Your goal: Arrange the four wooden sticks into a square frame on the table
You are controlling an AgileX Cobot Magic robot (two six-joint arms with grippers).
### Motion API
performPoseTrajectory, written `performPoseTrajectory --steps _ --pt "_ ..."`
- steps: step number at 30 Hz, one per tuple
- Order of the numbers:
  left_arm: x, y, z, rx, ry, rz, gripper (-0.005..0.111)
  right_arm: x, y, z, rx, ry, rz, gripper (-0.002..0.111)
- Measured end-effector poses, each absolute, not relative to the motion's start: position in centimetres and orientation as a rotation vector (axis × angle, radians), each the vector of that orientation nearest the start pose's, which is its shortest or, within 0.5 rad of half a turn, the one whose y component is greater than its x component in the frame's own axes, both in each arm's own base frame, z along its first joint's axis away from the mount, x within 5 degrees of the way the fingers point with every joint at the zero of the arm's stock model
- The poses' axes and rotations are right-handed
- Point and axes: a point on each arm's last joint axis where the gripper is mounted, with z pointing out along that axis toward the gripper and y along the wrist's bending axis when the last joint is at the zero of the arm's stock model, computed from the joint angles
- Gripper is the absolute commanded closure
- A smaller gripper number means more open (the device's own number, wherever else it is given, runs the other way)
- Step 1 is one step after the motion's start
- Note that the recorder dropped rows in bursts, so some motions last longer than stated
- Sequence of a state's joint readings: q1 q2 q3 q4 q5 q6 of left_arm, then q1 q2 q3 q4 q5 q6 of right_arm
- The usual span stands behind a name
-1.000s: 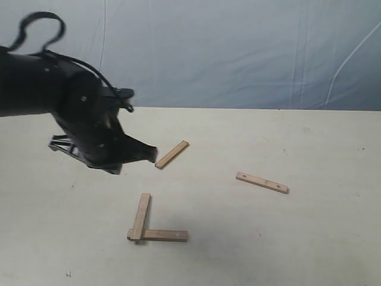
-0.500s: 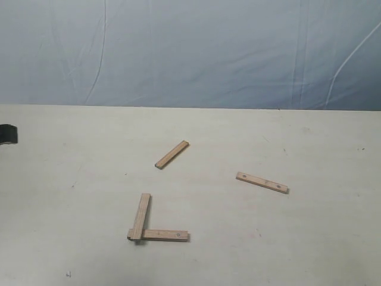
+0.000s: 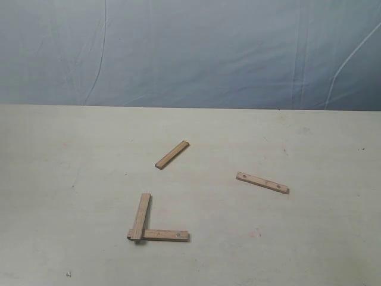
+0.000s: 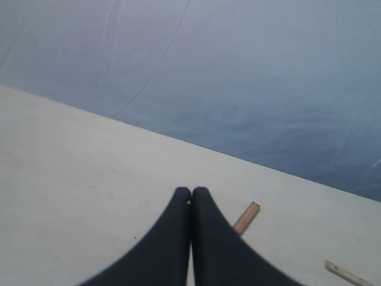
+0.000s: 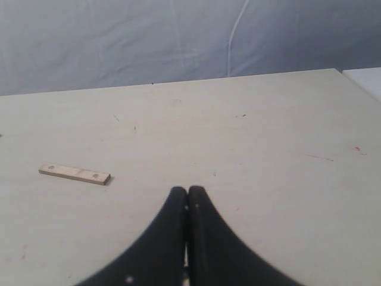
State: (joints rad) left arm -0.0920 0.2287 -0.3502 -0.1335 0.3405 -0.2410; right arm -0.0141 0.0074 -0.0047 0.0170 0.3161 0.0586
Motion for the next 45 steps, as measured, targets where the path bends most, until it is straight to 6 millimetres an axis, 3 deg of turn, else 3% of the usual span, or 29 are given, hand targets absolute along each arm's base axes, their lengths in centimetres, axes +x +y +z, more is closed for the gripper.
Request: performPoseTrajectory --steps 8,12,18,24,28,32,36,39,43,45 --pt "6.5 -0.8 22.6 -0.228 1.648 -0.376 0.107 5.5 0.0 18.8 0.078 1.781 0.052 0.109" --pt "6.7 -0.7 20.4 -0.191 1.658 -0.319 0.107 5.6 0.0 19.8 0.076 1.667 0.054 0.109" --pt "6.7 -0.6 20.2 -0.152 1.657 -0.279 0.107 5.5 -0.2 22.4 0.13 1.378 0.116 0.109" --pt "6.7 -0.6 20.2 -0.152 1.655 -0.279 0.107 4.9 -0.9 24.3 0.408 1.1 0.429 0.109" --pt "6.7 -0.6 20.2 -0.151 1.653 -0.278 0.107 4.4 -0.6 26.1 0.329 0.981 0.432 0.109" --pt "6.7 -0.6 20.3 -0.147 1.651 -0.274 0.107 4.4 -0.2 30.7 0.22 0.842 0.411 0.109" --pt "6.7 -0.6 20.3 -0.147 1.651 -0.274 0.107 6.4 0.0 35.6 0.165 0.772 0.414 0.109" --pt "6.7 -0.6 20.3 -0.145 1.651 -0.273 0.107 9.6 0.4 39.1 0.117 0.781 0.42 0.109" --pt "6.7 -0.6 20.3 -0.139 1.652 -0.267 0.107 16.6 1.3 41.2 0.049 0.927 0.466 0.109" --pt "6.7 -0.6 20.3 -0.135 1.652 -0.263 0.107 21.5 1.6 40.4 0.047 1.108 0.474 0.109"
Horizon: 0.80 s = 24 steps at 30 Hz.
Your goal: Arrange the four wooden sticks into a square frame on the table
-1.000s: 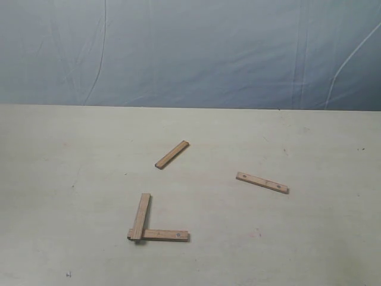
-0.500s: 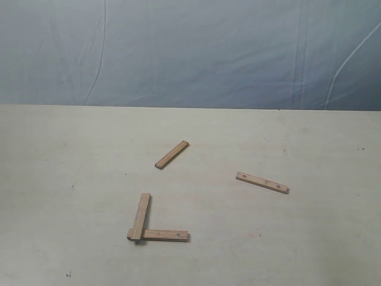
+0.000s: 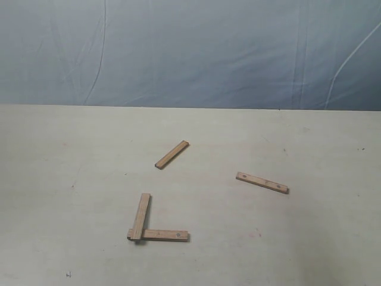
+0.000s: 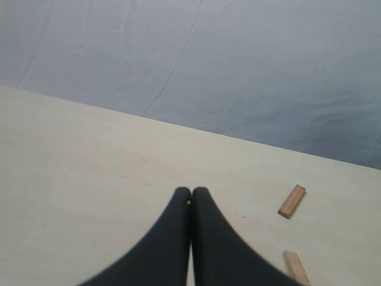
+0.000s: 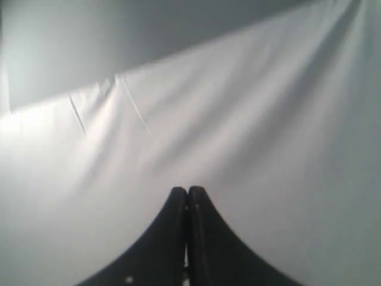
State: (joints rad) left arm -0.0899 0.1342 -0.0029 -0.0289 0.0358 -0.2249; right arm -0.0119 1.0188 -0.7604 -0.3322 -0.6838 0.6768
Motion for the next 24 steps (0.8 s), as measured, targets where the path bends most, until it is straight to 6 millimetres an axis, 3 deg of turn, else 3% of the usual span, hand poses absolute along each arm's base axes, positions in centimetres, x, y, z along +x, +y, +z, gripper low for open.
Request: performPoseTrajectory --steps 4,10,14,16,21,24 --pt "6.7 -0.6 20.3 -0.135 1.652 -0.263 0.107 31.1 2.9 36.4 0.095 1.617 0.373 0.109" --pt "6.7 -0.6 20.3 -0.135 1.652 -0.263 0.107 40.0 7.0 30.2 0.066 2.188 -0.04 0.109" --pt "6.7 -0.6 20.3 -0.135 1.652 -0.263 0.107 43.3 11.1 27.3 -0.025 2.512 -0.048 0.107" --pt "6.7 -0.6 20.3 -0.135 1.652 -0.263 0.107 44.3 13.6 25.9 -0.081 2.638 0.059 0.096" --pt "6.7 -0.6 20.3 -0.133 1.652 -0.261 0.107 45.4 21.0 22.3 -0.258 2.785 0.247 0.048" --pt "6.7 -0.6 20.3 -0.133 1.652 -0.261 0.107 45.3 25.1 20.4 -0.251 2.804 0.313 0.048"
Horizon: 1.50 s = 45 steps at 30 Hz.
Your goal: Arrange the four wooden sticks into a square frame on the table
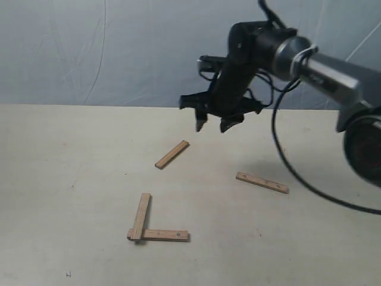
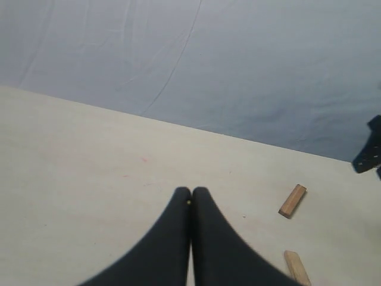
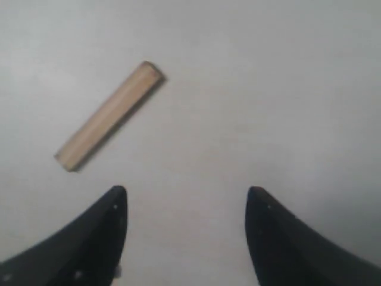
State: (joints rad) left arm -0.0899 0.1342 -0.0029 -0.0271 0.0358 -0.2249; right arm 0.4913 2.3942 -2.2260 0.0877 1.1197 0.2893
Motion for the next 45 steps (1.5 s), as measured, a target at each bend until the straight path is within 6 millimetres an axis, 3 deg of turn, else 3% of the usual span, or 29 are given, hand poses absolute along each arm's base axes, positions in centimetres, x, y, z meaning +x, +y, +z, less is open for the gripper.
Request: performPoseTrajectory --steps 3,8,21,31,45 --pt "6.7 -0.6 20.3 -0.133 1.652 -0.261 0.107 45.3 28.1 18.9 -0.152 2.805 0.357 0.048" --pt "6.7 -0.6 20.3 -0.133 1.652 -0.261 0.107 45.5 30.5 16.6 0.004 2.798 0.337 0.048" --pt "6.7 -0.6 20.3 -0.133 1.652 -0.261 0.107 45.8 33.0 13.4 0.239 2.688 0.29 0.048" --pt "6.7 -0.6 20.3 -0.132 1.652 -0.26 0.107 45.4 34.3 11.3 0.216 2.655 0.283 0.048" --pt "6.7 -0.6 20.3 -0.132 1.652 -0.26 0.107 43.9 36.0 10.1 -0.012 2.582 0.041 0.052"
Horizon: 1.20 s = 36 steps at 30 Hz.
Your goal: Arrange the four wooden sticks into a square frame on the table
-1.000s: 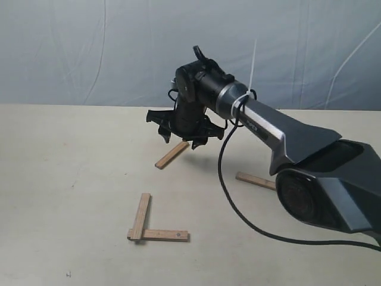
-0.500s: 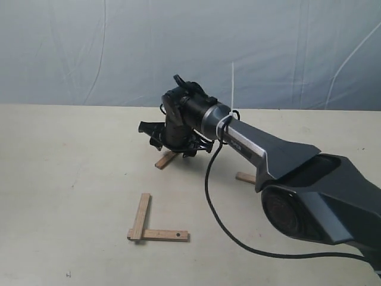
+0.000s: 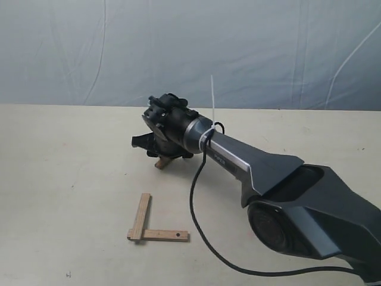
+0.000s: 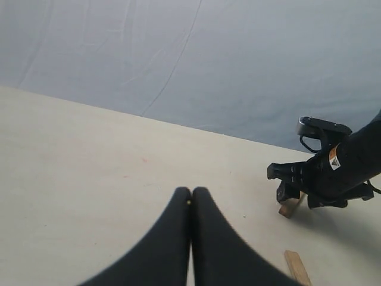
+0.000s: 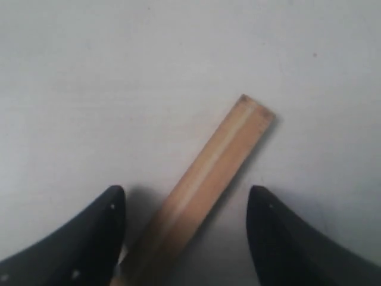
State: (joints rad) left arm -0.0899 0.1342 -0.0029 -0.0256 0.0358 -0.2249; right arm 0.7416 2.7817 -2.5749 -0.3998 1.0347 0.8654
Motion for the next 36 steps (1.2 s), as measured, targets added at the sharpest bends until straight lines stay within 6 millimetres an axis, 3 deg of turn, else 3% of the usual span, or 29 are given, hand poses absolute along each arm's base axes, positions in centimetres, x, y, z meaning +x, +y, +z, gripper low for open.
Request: performPoseTrajectory --steps 2,8,9,14,20,23,26,31,36 --pt "6.7 -0.6 20.3 -0.132 1.652 -0.26 0.107 43.7 36.2 10.1 -0.018 2.583 0.033 0.061" --pt "6.7 -0.6 20.3 -0.128 1.652 -0.256 0.107 43.4 36.4 10.1 -0.096 2.598 0.018 0.107" --pt "6.7 -0.6 20.3 -0.128 1.652 -0.256 0.107 43.4 36.4 10.2 -0.11 2.599 0.019 0.109" --pt "6.7 -0.6 20.3 -0.128 1.652 -0.256 0.107 42.9 35.9 11.8 -0.111 2.647 -0.019 0.109" --pt "6.7 -0.6 20.3 -0.128 1.652 -0.256 0.107 42.9 34.4 18.0 -0.137 2.622 0.003 0.109" --pt "6.7 -0.6 20.3 -0.128 1.652 -0.256 0.107 42.7 34.1 20.0 -0.174 2.597 0.007 0.109" --pt "6.7 -0.6 20.3 -0.128 1.652 -0.256 0.107 41.9 34.2 20.4 -0.206 2.615 -0.001 0.109" --pt "6.7 -0.6 20.3 -0.128 1.652 -0.256 0.107 39.8 34.2 18.9 -0.283 2.693 -0.102 0.109" --pt "6.7 -0.6 20.3 -0.128 1.652 -0.256 0.107 36.8 31.7 19.3 -0.324 2.769 -0.163 0.109"
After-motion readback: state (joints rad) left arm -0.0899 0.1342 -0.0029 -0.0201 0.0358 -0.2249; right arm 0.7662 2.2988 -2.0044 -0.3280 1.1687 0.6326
